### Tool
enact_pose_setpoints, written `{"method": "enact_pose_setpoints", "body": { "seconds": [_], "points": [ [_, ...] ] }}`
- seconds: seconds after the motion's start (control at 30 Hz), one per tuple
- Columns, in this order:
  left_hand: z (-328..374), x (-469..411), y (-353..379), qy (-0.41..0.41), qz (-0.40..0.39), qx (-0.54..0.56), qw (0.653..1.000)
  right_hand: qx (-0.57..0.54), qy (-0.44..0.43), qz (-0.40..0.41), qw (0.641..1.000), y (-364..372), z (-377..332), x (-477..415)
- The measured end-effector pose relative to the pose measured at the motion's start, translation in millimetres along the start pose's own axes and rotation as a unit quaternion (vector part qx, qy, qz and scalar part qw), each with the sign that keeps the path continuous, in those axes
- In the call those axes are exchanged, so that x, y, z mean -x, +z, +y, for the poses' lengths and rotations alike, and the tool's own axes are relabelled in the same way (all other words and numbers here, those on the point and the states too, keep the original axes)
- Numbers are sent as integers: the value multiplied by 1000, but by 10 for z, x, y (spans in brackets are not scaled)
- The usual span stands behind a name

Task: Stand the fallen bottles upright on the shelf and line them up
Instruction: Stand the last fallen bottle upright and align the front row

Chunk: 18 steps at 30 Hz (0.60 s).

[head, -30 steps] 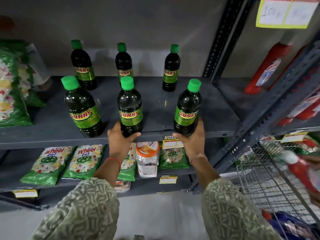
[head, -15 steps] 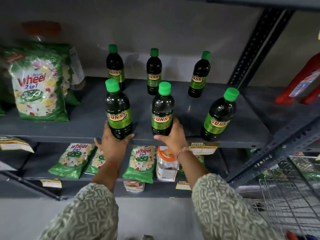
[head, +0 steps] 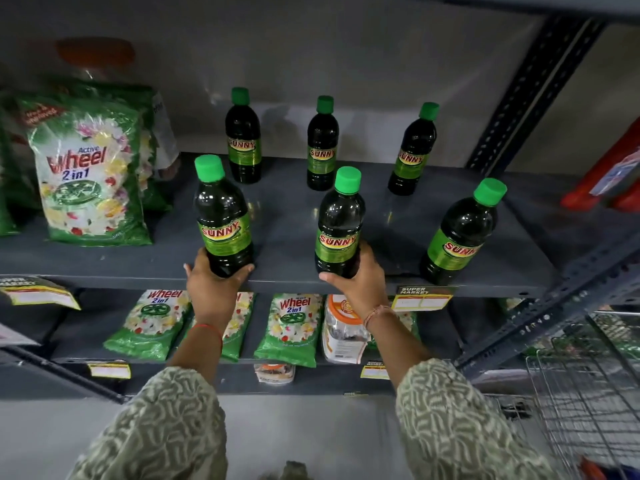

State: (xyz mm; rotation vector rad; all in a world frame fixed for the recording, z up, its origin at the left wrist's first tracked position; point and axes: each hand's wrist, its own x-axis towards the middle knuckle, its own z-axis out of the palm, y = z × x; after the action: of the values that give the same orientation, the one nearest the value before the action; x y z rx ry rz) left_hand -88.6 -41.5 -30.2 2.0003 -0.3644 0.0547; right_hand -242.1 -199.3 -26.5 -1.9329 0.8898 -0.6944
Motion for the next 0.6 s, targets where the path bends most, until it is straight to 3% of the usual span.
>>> {"method": "enact_pose_setpoints", "body": {
  "seconds": [0.6],
  "points": [
    [-122,-131,-119,-4,-48,37,998,-5,2,14,1000,29,-66,59]
  ]
}}
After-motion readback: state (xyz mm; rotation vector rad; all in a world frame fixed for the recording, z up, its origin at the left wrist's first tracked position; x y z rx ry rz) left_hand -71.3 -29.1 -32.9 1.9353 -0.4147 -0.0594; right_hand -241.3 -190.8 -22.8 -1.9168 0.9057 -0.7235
